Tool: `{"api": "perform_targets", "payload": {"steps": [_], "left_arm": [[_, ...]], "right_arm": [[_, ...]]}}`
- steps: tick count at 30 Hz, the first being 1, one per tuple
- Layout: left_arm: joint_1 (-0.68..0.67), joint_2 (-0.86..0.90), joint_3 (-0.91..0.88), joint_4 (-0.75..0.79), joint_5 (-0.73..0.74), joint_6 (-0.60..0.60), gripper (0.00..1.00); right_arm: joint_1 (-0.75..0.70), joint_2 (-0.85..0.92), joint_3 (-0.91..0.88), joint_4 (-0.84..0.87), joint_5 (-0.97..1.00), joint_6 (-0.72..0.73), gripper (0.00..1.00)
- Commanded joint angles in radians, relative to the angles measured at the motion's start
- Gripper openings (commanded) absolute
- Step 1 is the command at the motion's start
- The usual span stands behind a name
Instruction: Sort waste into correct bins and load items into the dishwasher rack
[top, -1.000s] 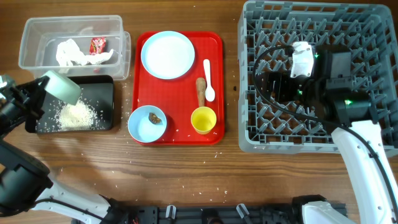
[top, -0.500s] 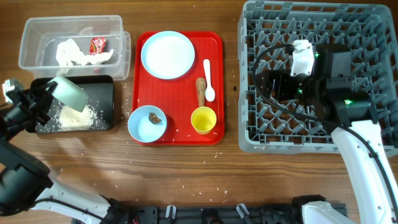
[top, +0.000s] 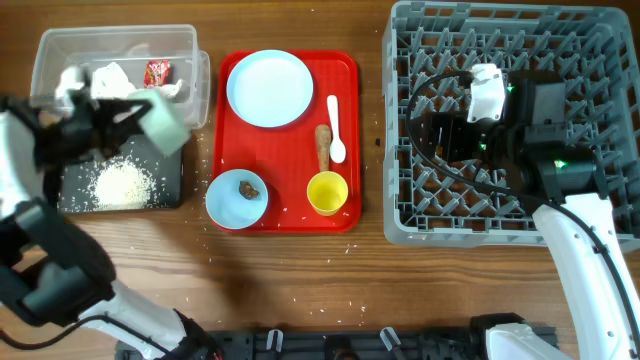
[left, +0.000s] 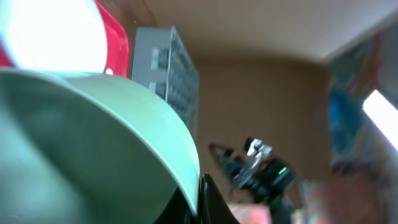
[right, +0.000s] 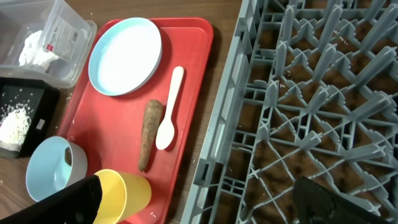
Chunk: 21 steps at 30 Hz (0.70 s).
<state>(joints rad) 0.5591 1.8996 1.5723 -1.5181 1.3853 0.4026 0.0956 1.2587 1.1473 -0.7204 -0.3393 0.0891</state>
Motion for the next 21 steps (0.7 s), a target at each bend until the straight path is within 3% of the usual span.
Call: {"api": "perform_targets", "payload": {"steps": [1, 3, 4, 8, 11, 13, 21], "left_arm": [[-0.204, -0.048, 0.104, 0.137, -0.212, -0.230, 0.04], [-0.353, -0.049, 0.125, 0.294, -0.463, -0.446, 0.04], [-0.430, -0.048, 0.124, 0.362, -0.594, -0.496, 0.04], [-0.732, -0.022, 0.124, 0.447, -1.178, -0.498, 0.04], [-0.900, 0.022, 0.098, 0.445, -1.457, -0.530, 0.04], [-0.945, 0.045, 0.071, 0.447, -1.512, -0.549, 0.04], [-1.007, 0.131, -0.005, 0.524, -1.506, -0.546, 0.08]], "right_arm": [[0.002, 0.006, 0.020, 0.002, 0.005, -0.010, 1.00], [0.002, 0.006, 0.020, 0.002, 0.005, -0.010, 1.00], [0.002, 0.006, 0.020, 0.002, 0.005, -0.010, 1.00], [0.002, 0.006, 0.020, 0.005, 0.005, -0.010, 1.00], [0.002, 0.006, 0.020, 0.001, 0.005, -0.010, 1.00], [0.002, 0.006, 0.020, -0.002, 0.005, -0.011, 1.00], [0.002, 0.006, 0.020, -0.009, 0.005, -0.011, 1.00]]}}
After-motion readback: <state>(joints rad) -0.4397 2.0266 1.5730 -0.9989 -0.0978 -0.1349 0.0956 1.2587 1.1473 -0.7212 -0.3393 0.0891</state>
